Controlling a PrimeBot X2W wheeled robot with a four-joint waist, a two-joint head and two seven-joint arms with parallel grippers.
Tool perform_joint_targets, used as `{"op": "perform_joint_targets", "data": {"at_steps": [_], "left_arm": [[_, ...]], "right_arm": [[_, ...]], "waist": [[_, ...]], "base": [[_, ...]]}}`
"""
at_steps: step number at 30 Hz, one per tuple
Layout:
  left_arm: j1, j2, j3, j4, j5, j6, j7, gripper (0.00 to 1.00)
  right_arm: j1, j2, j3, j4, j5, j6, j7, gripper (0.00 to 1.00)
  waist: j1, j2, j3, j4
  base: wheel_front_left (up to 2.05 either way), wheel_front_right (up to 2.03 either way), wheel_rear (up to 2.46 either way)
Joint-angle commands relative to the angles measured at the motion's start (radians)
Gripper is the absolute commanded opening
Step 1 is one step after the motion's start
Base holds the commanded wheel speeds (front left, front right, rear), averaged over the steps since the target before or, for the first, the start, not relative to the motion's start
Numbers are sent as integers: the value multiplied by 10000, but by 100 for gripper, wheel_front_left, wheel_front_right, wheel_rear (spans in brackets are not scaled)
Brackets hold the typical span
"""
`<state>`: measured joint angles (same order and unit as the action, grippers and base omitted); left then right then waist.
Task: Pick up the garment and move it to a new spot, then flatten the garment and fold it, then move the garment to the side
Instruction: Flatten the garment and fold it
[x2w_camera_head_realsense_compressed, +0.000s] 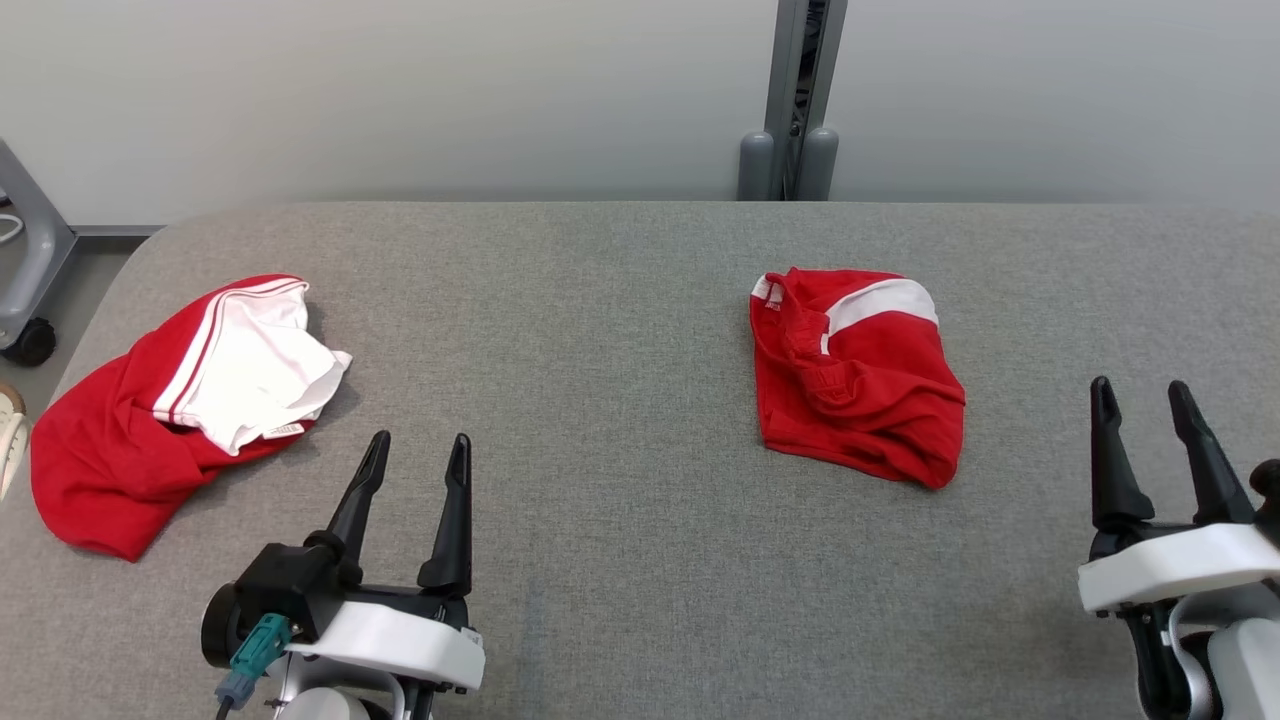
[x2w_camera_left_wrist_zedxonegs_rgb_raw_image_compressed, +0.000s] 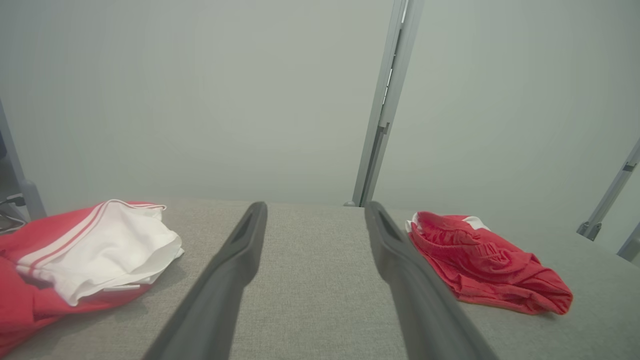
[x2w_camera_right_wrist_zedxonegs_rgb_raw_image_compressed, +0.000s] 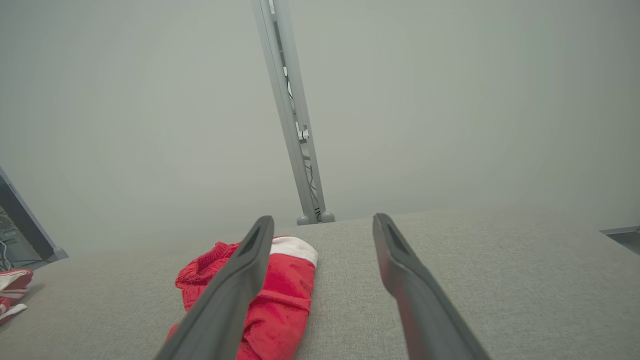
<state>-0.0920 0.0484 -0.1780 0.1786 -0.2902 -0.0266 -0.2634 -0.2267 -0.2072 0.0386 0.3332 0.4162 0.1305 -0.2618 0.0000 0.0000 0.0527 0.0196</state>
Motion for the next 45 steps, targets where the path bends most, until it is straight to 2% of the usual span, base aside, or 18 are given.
{"op": "perform_joint_targets", "data": {"at_steps": [1,10,23,24,25,26,30,34,38,45], "left_arm": [[68,42,69,-35,27,-50,-14,100],[168,42,120,-20,51,-87,-14,100],[116,42,-28,103,99,-138,-14,100],[59,42,-50,108,95,-157,-14,100],[12,42,-74,119,99,-164,-14,100],[-45,40,-96,124,108,-174,-14,100],[-157,42,-152,154,132,-191,-14,100],[-311,40,-219,191,177,-242,-14,100],[-562,42,-383,214,197,-261,-14,100],[-874,40,-548,267,236,-304,-14,100]], "right_arm": [[266,192,-152,-192,-216,7,-45,100],[672,664,-323,-435,-699,5,-46,100],[359,518,-201,-161,-640,7,-46,100],[270,461,-120,-84,-588,7,-46,77],[165,377,-43,-40,-593,5,-46,20],[26,282,90,56,-581,7,-46,0],[-475,44,498,442,-543,5,-46,0],[-1395,-141,1169,1373,-332,5,-47,0],[-2828,-223,2228,3019,-10,7,-45,0],[-4546,-215,3351,5550,356,5,257,0]], "waist": [[0,0,0,-37],[0,0,41,-68],[0,0,172,108],[0,0,236,136],[0,0,316,167],[0,0,400,197],[0,0,635,287],[0,0,971,429],[0,0,1405,727],[0,0,1903,1231]], "base": [[0,0,0],[0,0,0],[0,0,0],[0,0,0],[0,0,0],[0,0,0],[0,0,0],[0,0,0],[0,0,0],[0,0,0]]}}
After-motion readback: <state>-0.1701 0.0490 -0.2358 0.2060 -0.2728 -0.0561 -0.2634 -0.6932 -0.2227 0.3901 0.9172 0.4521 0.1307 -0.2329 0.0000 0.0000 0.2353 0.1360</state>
